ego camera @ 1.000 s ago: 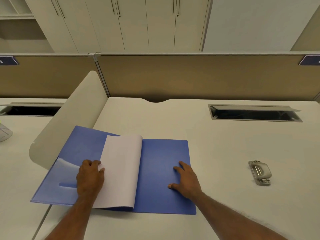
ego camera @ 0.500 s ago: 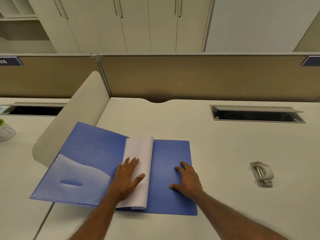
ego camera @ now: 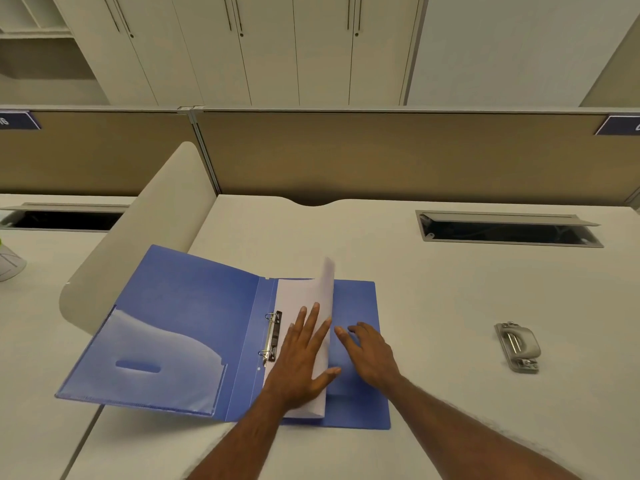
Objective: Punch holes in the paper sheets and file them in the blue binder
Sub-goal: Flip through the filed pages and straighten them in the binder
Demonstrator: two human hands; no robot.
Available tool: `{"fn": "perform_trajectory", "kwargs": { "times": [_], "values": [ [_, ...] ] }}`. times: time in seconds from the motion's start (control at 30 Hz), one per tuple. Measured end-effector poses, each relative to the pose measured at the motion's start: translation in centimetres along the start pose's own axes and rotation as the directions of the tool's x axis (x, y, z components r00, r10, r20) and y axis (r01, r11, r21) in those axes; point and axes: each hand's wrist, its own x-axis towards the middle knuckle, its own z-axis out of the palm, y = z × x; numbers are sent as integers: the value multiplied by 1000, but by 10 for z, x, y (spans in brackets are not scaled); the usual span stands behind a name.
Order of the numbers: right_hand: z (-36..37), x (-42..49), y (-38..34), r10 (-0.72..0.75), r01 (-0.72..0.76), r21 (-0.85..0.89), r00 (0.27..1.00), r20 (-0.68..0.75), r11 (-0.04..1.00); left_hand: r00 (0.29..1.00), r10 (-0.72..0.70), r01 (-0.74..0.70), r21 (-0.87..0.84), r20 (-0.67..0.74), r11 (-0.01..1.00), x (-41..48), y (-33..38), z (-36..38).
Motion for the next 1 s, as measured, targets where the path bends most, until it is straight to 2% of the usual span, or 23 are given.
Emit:
{"fn": "perform_trajectory", "kwargs": {
  "times": [0.2, 0.3, 0.4, 0.47, 0.57, 0.63, 0.73, 0.83, 0.93, 1.0],
  "values": [
    [-7, -2, -6, 37, -39, 140, 999, 14, 989, 999, -39, 36, -246, -8, 969, 3, 9, -5],
    [-14, 1, -8, 71, -70, 64, 997, -5, 995, 993, -105, 92, -237, -44, 967, -1, -2, -14],
    [-15, 2, -3, 34, -35, -56, 999, -14, 998, 968, -217, 193, -175, -128, 966, -8, -25, -28],
    [-14, 1, 2, 16, -18, -134, 1000, -11, 991, 928, -318, 298, -123, -196, 947, -14, -45, -39],
    [-7, -3, 7, -37, 45, -255, 999, 33, 966, 853, -431, 466, 56, -295, 883, -24, -78, -58],
    [-3, -5, 11, -64, 80, -300, 996, 63, 951, 779, -512, 598, 181, -363, 781, -29, -96, -73],
    [0, -8, 19, -103, 122, -355, 992, 73, 927, 618, -650, 773, 192, -443, 604, -37, -119, -98],
    [3, -8, 21, -112, 137, -383, 990, 88, 914, 520, -723, 850, 191, -454, 491, -50, -144, -124],
    [6, -7, 17, -136, 156, -404, 988, 76, 901, 477, -735, 875, 182, -482, 448, -58, -160, -142],
    [11, -7, 9, -184, 198, -402, 980, 73, 894, 480, -730, 874, 192, -486, 447, -60, -162, -148]
  ]
}}
